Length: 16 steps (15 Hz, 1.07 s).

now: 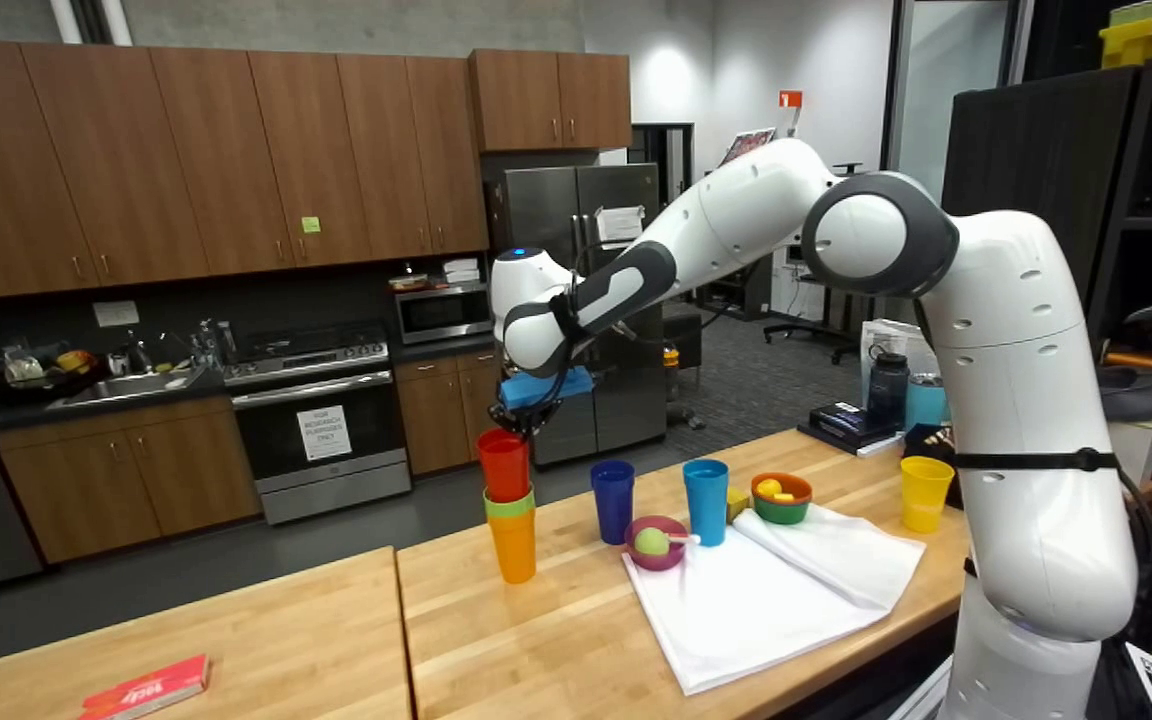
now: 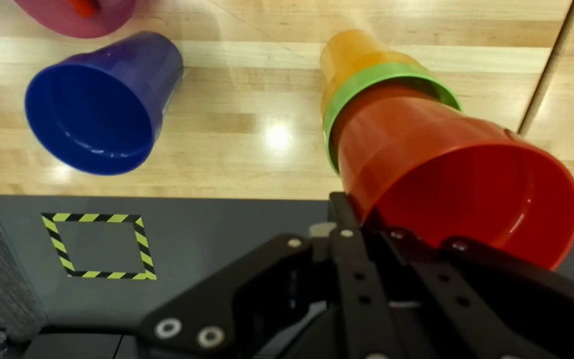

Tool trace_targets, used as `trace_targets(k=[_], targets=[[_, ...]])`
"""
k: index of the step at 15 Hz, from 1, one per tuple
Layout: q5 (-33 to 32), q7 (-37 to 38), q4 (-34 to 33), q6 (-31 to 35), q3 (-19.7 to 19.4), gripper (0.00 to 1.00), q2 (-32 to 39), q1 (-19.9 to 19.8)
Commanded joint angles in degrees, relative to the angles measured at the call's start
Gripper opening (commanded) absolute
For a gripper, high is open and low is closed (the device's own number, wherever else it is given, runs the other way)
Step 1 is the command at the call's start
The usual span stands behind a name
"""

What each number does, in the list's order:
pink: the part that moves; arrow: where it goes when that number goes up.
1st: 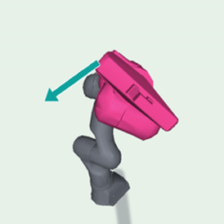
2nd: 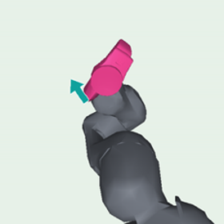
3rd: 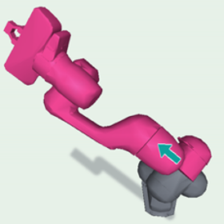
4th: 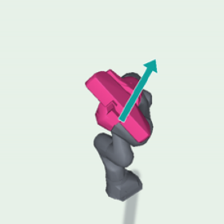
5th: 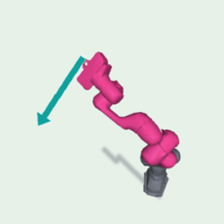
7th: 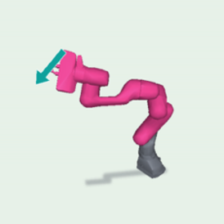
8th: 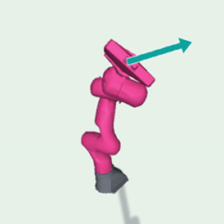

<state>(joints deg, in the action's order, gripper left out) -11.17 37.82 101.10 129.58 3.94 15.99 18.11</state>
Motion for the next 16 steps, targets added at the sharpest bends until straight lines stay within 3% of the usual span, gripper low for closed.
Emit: trace_targets(k=[1,3,10,16], targets=[[-0.1,-2.8,0.4,-2.7,1.6,0.01,-5.6,-0.6],[-0.9,-3.9,-0.3,-5.2,2.5,0.01,-8.5,-0.3],[-8.1,5.5,0.9,-11.5,5.4,0.01,-17.6,-1.5],[-7.1,18.0,11.1,-8.3,6.2,0.01,-20.4,-4.5]])
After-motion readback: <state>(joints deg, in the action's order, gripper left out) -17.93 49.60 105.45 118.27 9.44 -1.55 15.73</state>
